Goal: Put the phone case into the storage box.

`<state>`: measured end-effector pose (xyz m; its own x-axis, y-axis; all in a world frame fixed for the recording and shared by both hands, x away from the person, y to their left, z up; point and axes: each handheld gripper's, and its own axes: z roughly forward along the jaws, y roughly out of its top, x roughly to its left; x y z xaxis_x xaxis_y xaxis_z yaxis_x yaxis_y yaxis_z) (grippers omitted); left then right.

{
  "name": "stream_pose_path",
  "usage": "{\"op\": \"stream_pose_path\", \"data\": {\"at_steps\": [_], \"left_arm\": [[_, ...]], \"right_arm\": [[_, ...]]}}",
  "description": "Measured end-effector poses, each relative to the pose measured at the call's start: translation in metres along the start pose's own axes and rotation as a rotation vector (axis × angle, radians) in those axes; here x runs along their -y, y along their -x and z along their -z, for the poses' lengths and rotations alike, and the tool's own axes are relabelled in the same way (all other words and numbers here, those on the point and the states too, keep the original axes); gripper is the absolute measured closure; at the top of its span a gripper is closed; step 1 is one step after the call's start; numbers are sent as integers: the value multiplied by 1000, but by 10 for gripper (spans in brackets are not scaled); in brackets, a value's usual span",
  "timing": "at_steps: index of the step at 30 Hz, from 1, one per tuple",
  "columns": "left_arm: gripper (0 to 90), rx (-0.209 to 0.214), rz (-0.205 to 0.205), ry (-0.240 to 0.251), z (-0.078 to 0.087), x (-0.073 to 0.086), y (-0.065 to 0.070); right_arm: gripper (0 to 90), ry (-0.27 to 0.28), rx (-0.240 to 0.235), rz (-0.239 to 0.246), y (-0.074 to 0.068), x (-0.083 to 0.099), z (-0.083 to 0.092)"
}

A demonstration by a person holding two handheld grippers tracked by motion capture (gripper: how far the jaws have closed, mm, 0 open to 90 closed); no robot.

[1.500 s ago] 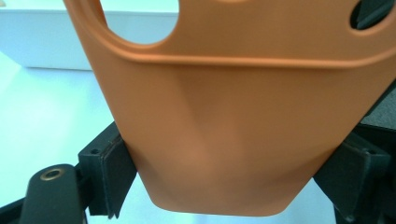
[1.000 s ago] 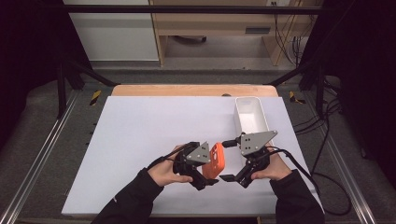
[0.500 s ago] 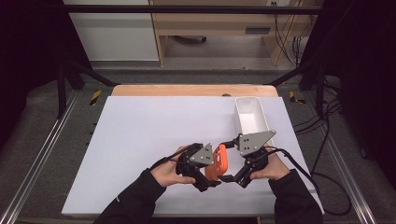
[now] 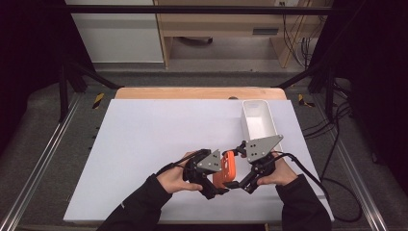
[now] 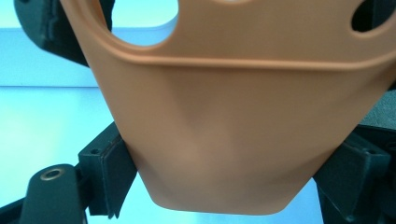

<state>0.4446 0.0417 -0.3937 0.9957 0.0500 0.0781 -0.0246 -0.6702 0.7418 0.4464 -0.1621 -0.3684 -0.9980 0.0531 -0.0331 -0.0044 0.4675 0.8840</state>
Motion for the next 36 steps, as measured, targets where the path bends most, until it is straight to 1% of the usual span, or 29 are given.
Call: {"op": "stream_pose_path", "data": {"at_steps": [3,6,12,23,27,31,33,36], "left_arm": [[154,4,-4,-8,0,1,0],[154,3,-3,-3,-1,2,0],[153,5,4,1,-1,3,-1],[152,-2,7,-3,-3,4,-1],[149,-2,14,7,-2,4,-1],[106,-5,22,13,-1,5,-1],[81,-8,29,27,1,6,-1],[38,-22,36,29,4,9,-2]], "right_arm": [[148,-2,-7,6,-1,0,0],[152,-4,-8,6,-1,1,-1],[161,-1,-6,1,0,1,-1],[165,-13,0,5,0,1,-3],[166,-12,3,2,0,1,-3],[165,-9,11,-4,1,1,-2],[165,-9,12,-7,1,1,-1],[165,-9,23,-13,2,0,1]]}}
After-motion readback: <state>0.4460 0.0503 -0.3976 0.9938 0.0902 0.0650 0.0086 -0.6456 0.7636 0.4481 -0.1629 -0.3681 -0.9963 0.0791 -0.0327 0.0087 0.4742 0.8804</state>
